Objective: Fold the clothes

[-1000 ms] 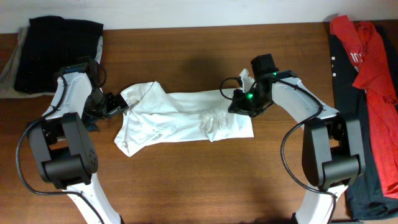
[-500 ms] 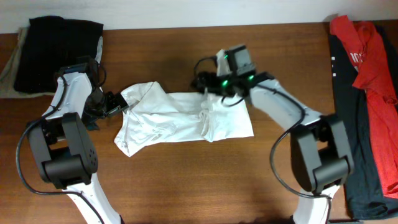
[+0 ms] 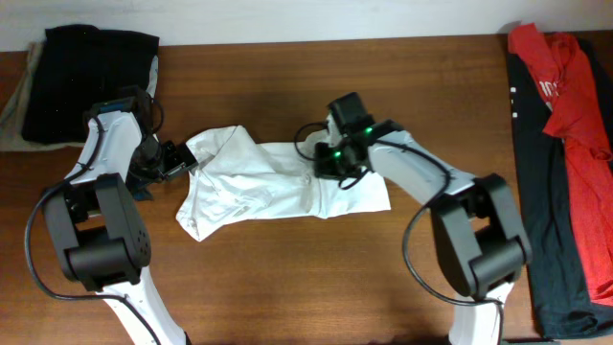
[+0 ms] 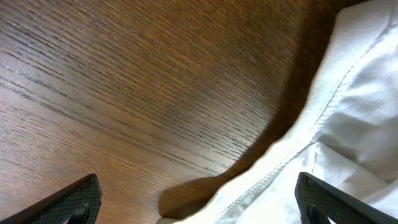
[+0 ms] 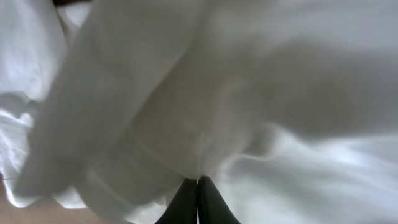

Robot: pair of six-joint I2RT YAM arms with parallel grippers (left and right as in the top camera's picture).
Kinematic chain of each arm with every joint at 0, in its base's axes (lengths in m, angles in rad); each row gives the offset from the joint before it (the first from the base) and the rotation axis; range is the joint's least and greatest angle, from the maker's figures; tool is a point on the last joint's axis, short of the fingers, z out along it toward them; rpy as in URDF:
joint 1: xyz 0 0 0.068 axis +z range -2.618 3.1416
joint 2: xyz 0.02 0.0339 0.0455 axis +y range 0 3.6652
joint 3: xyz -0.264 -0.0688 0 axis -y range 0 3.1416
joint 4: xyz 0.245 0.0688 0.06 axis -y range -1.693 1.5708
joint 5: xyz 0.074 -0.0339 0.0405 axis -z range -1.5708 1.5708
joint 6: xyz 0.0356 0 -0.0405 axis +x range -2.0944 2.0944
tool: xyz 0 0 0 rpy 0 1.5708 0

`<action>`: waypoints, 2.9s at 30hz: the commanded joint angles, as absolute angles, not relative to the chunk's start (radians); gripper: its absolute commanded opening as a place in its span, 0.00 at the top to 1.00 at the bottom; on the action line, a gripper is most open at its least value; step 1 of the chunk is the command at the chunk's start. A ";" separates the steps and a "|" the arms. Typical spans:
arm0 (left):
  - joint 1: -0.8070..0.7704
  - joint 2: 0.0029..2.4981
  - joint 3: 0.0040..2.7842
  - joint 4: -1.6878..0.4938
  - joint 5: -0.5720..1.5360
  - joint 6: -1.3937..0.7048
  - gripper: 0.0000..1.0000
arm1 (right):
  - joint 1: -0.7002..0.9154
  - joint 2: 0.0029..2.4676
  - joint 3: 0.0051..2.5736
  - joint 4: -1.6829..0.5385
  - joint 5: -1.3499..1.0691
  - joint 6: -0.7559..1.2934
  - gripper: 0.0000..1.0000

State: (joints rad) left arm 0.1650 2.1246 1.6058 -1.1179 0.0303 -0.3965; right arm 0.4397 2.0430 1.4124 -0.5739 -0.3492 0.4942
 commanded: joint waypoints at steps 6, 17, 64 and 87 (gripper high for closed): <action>0.168 2.132 1.601 -1.124 0.038 -0.388 0.01 | 0.408 2.051 1.659 -0.736 -0.336 0.413 0.88; 0.307 2.132 1.601 -1.087 0.518 0.080 0.01 | -0.150 2.051 1.934 -1.108 -0.100 0.345 0.01; -0.221 2.245 2.347 -1.667 0.081 -0.258 0.99 | -0.216 2.051 1.934 -1.108 -0.100 0.345 0.01; -0.286 2.474 2.698 -1.688 0.209 -0.276 0.01 | -0.216 2.051 1.934 -1.108 -0.100 0.345 0.01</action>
State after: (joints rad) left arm -0.3847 2.4928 2.7163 -1.6867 0.1043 -0.2802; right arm -0.2161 2.0579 1.9278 -1.1072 -0.1162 0.3546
